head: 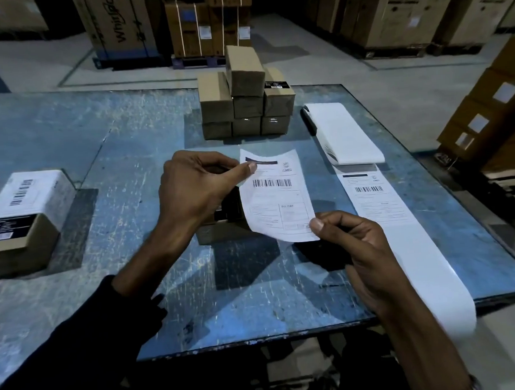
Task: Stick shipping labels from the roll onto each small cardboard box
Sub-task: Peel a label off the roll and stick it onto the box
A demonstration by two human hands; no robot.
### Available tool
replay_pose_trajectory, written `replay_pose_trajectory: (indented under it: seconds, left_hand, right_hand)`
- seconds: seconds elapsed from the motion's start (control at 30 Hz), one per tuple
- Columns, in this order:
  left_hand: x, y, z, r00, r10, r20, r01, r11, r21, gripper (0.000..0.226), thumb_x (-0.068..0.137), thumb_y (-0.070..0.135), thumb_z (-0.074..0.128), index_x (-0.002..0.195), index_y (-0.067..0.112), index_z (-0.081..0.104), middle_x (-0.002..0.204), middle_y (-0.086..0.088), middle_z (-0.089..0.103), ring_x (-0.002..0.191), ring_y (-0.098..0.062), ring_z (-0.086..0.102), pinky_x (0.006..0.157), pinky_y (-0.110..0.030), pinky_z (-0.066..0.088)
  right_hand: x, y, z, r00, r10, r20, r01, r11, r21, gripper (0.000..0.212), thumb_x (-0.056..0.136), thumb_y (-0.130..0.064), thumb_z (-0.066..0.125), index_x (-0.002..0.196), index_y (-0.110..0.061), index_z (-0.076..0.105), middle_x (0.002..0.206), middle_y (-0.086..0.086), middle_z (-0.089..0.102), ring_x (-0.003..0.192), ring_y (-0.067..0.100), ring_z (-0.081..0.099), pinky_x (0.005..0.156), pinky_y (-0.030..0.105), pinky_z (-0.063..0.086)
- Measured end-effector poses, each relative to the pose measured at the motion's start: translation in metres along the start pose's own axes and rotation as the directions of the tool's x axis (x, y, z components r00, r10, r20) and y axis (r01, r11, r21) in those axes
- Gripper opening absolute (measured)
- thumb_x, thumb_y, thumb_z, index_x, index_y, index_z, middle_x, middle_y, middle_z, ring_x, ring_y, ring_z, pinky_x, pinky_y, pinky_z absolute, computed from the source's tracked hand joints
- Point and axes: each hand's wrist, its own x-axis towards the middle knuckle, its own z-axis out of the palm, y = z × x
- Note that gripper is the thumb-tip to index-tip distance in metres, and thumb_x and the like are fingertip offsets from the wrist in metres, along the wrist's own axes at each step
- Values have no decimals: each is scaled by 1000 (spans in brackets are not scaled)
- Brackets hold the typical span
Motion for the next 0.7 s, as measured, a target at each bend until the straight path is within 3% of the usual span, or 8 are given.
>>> replay_pose_trajectory:
  seconds: [0.07,0.17,0.27,0.43,0.57,0.7]
  left_hand:
    - [3,0,-4,1000,-8,7,8,1000,-23,18,85,37,90,96,23,87,84,5,83,77,-15,80,72,-41,67]
    - [7,6,-13,997,-49,64,60,983,-171,9,90,17,85,94,8,85,79,-6,81,68,-19,76,62,-20,56]
    - [14,2,-15,992,-97,81,111,976,-187,7,89,20,83,89,13,84,78,-2,78,63,-13,66,63,-22,51]
    - [17,-4,-13,972,-168,165,196,966,-170,8,93,17,78,88,13,83,88,-2,81,82,-11,72,83,-32,51]
    - [16,-7,-7,962,-212,174,246,948,-204,10,90,13,81,89,3,82,86,-10,81,78,-13,73,81,-28,55]
    - [13,-6,-1,951,-257,171,295,918,-265,10,90,7,79,89,-3,80,80,-14,78,70,-15,70,66,-20,57]
  right_hand:
    - [0,-1,-1,1000,1,-2,-1,999,37,13,77,-23,81,77,-10,78,103,17,79,89,29,75,79,37,64]
    - [0,0,-2,1000,-11,13,11,1000,22,14,80,-21,80,77,-8,77,111,20,78,91,29,75,77,33,62]
    - [0,0,-1,1000,-10,21,10,1000,7,12,82,-17,78,75,-8,76,106,15,78,84,24,75,69,26,58]
    - [-1,3,-2,1000,-12,10,12,999,-33,14,85,-12,76,77,-1,72,107,18,75,87,25,73,65,23,56]
    - [2,6,-4,1000,0,-16,-1,999,-36,13,82,-15,78,74,-5,74,104,12,76,93,25,73,70,23,57]
    - [4,5,-4,999,31,-33,-30,999,12,12,77,-12,76,73,0,73,102,15,76,91,24,75,71,23,58]
